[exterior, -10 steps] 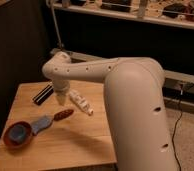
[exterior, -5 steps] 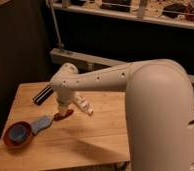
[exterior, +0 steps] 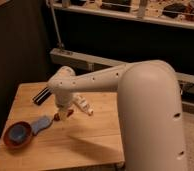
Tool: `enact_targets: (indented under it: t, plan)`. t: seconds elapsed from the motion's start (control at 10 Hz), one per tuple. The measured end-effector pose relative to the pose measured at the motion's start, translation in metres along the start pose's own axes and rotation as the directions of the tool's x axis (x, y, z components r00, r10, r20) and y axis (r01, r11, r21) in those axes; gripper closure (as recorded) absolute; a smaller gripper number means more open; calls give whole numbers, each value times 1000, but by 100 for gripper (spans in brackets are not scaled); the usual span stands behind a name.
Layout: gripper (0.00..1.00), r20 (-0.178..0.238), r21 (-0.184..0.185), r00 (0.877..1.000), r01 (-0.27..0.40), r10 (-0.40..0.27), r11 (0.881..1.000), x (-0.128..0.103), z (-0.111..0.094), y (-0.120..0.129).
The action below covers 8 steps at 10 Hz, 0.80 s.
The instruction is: Drag the pepper across the table
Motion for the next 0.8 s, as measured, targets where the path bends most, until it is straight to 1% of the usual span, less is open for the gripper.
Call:
enact_targets:
  t: [0.1,0.2,0.4,0.6,0.8]
  plan:
    - [35,-25,-4,999,34,-34,999,-2,3,-7]
    - [35,-42,-16,998,55,-55,998,-5,5,-11]
    - [35,-67,-39,995,65,-68,997,-5,9,-16]
    - [35,-77,-65,994,69,-74,996,-4,14,-15]
    - [35,-75,-79,994,78,-84,994,-7,18,-12]
